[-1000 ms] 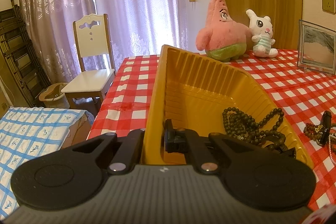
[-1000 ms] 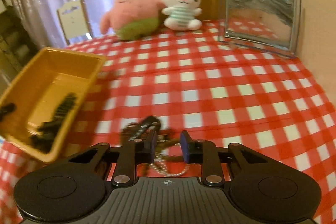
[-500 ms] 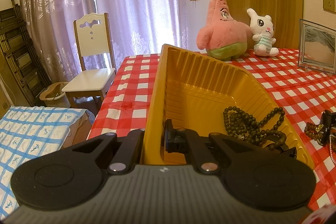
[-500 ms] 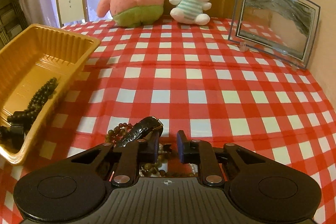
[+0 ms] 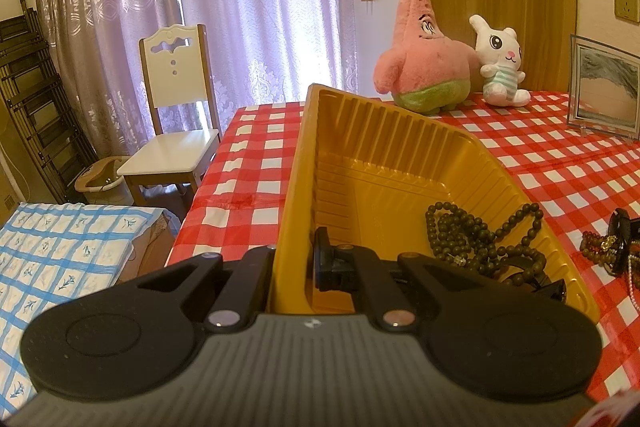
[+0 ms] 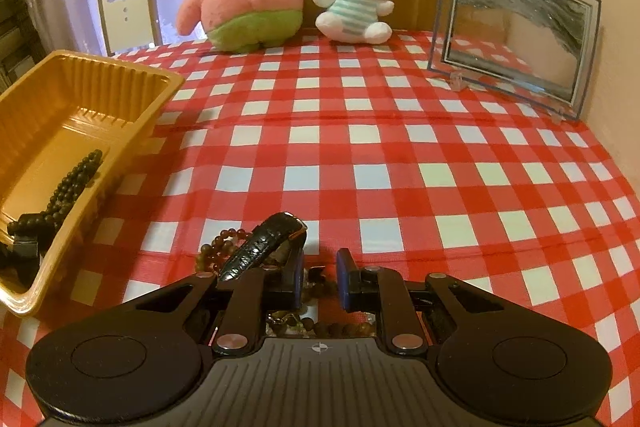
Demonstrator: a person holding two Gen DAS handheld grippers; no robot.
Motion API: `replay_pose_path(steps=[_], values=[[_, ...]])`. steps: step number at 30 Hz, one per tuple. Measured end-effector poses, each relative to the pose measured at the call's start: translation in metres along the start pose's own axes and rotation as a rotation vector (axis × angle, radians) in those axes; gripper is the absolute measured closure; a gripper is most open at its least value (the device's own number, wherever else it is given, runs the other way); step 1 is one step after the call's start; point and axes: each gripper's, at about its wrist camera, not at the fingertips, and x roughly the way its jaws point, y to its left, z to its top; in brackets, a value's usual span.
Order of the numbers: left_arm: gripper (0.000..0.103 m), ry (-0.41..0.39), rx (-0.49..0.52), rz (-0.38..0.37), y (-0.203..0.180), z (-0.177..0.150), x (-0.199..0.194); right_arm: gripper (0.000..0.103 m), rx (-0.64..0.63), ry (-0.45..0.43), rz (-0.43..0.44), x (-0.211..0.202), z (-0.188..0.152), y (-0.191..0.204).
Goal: Organize jewelry
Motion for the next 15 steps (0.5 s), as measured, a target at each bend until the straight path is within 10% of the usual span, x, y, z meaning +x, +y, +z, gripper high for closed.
replay_pose_path(steps=[15], values=[[0.1,0.0,0.001,0.0,0.0,0.0,0.0,0.102,0.071,-0.057,0.028,-0.014,0.007,-0.015]])
